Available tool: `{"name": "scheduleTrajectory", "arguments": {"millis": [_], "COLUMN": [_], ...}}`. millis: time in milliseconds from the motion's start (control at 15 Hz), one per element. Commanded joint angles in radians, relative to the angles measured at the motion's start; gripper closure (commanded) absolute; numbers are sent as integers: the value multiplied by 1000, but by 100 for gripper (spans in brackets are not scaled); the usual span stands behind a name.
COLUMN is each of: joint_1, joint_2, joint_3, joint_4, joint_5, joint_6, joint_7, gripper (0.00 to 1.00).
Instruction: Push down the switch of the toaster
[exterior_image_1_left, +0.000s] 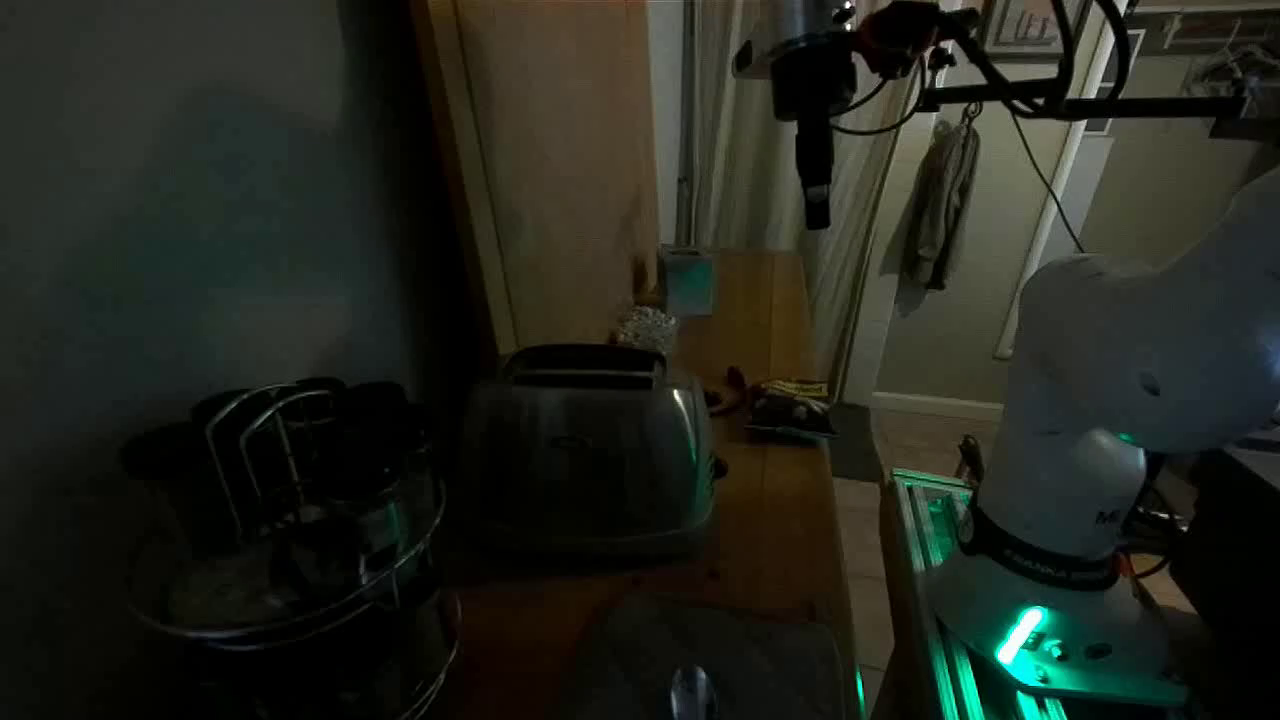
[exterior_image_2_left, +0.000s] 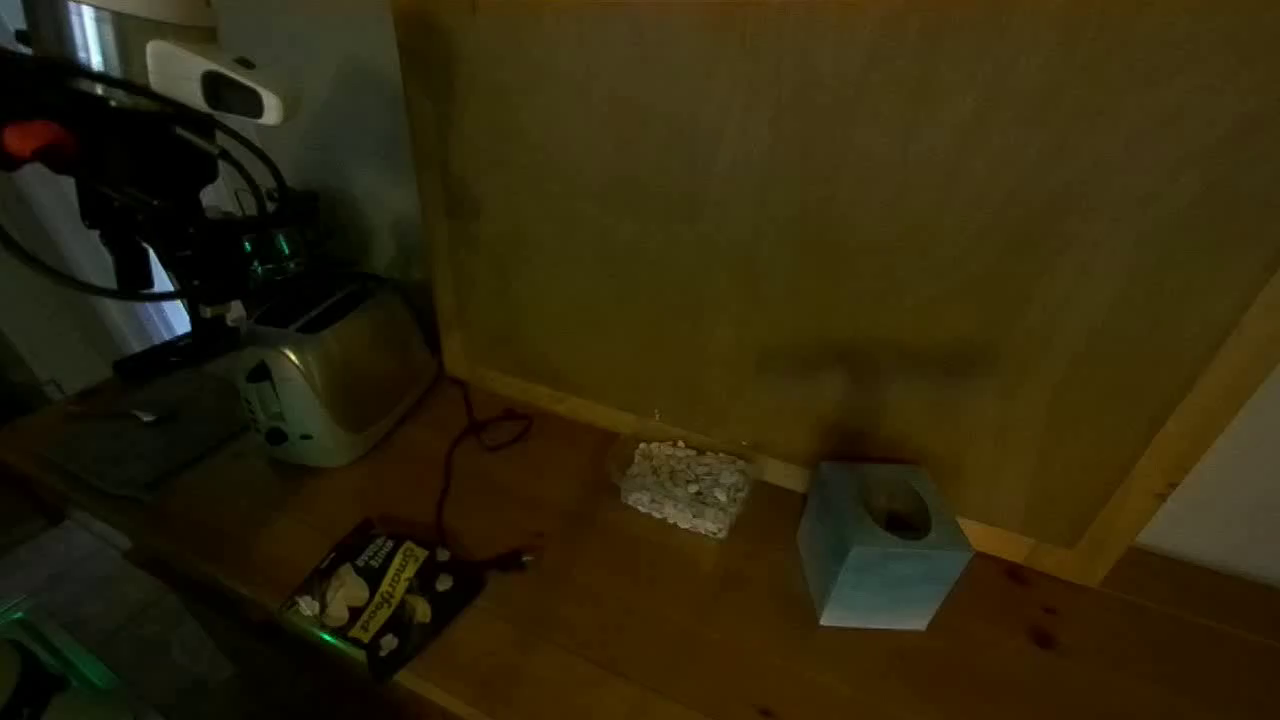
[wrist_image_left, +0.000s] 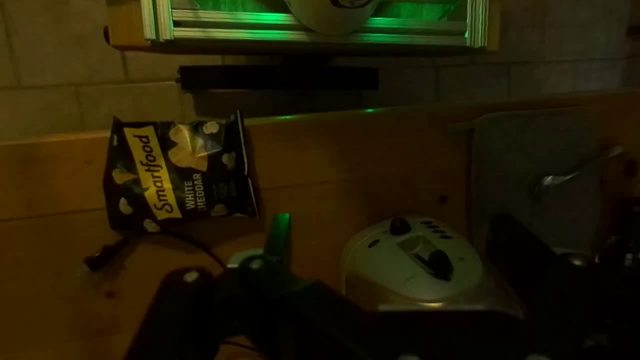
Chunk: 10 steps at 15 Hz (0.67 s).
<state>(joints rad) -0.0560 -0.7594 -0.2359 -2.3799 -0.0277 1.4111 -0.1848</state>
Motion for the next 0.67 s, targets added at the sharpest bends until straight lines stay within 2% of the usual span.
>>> {"name": "scheduleTrajectory", "arguments": {"millis": [0, 400, 600], "joint_1": [-17, -17, 29], "joint_2": [4, 4, 79], "joint_3": [11, 11, 61], "joint_4": [2, 2, 8], "joint_5": [6, 6, 14], "joint_6": [-1, -1, 43], "joint_7": [-10, -10, -10], "gripper": [0, 0, 0]}}
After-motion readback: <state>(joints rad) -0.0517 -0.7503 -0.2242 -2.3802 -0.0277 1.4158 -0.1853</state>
